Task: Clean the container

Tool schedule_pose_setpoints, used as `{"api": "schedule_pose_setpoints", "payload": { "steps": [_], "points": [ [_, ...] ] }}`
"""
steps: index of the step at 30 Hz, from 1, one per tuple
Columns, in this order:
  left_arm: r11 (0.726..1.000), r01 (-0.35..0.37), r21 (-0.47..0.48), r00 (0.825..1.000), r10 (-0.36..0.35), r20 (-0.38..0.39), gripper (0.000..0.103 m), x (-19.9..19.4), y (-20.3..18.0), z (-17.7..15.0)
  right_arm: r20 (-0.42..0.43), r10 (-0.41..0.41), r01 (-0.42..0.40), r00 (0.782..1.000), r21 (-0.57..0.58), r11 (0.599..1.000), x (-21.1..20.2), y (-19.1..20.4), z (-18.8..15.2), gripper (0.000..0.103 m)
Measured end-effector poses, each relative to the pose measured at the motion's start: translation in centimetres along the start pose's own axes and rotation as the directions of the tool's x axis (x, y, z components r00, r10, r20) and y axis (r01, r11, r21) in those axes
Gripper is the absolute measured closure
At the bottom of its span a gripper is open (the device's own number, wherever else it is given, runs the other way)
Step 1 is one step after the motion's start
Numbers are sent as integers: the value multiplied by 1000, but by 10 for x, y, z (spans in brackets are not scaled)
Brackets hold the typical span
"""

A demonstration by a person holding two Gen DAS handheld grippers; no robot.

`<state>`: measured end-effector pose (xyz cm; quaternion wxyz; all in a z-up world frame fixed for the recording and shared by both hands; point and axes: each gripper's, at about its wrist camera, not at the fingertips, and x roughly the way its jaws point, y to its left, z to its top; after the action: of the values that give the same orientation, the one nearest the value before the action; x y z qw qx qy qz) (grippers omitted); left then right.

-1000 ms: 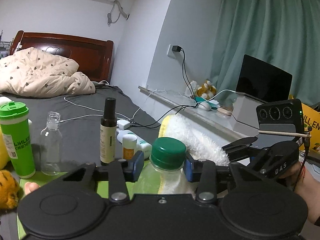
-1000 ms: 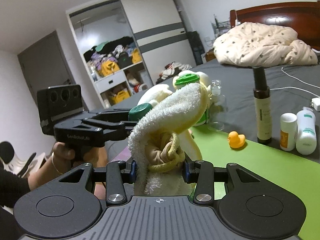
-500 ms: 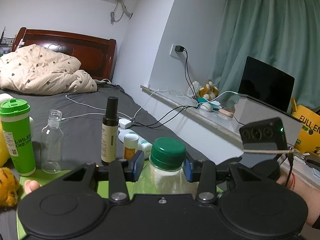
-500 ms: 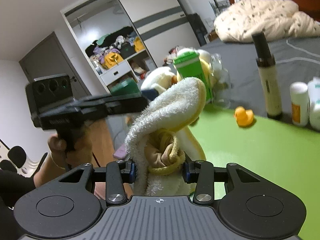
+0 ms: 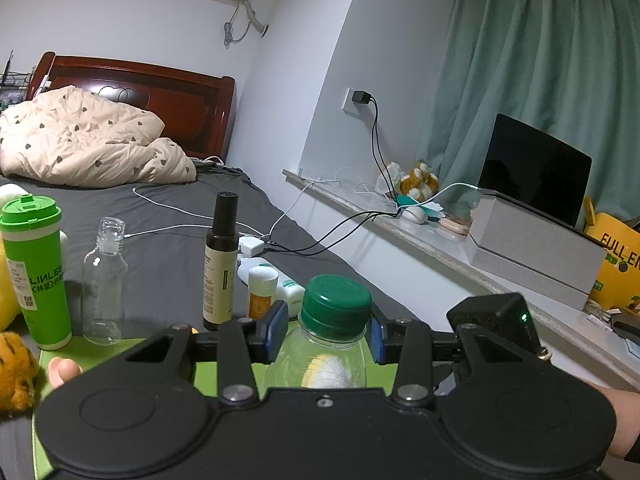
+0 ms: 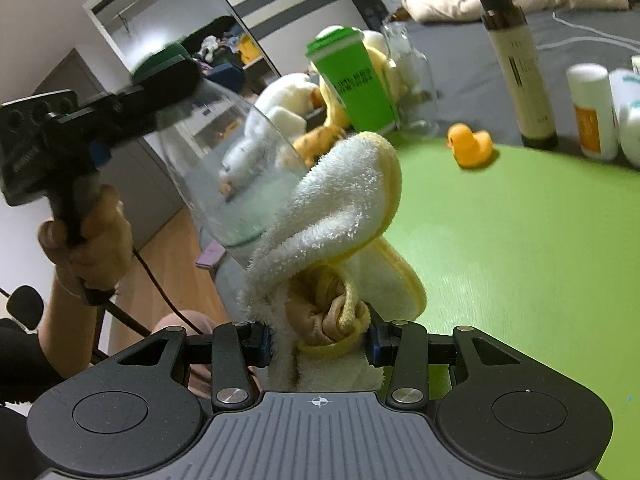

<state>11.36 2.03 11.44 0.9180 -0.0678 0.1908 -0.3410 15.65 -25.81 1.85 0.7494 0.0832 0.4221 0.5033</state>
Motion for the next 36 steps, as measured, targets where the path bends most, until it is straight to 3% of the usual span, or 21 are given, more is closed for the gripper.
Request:
{"api": "schedule_pose_setpoints", "payload": {
  "steps": [10,19,29,32,36],
  "points": [
    [1000,-4,4,1000,4,-3,63,0,-3,0,-4,-40,41,999,50,998,4,-12,-17,61],
    [1000,2,2,1000,-2,-1,63,0,-9,0,154,-74,67,985,50,997,-57,-5,-4,61],
    [1000,8,1,1000,-8,-4,63,-1,-9,0,386,20,-35,922,31,999,-97,19,36,61],
    [1000,11,0,1000,-11,-2,63,-2,-8,-1,398,50,-82,916,63,995,-94,16,40,61],
    [1000,12,-4,1000,-12,0,63,-2,-8,-2,369,45,-85,928,92,992,-84,9,40,61]
  ]
}}
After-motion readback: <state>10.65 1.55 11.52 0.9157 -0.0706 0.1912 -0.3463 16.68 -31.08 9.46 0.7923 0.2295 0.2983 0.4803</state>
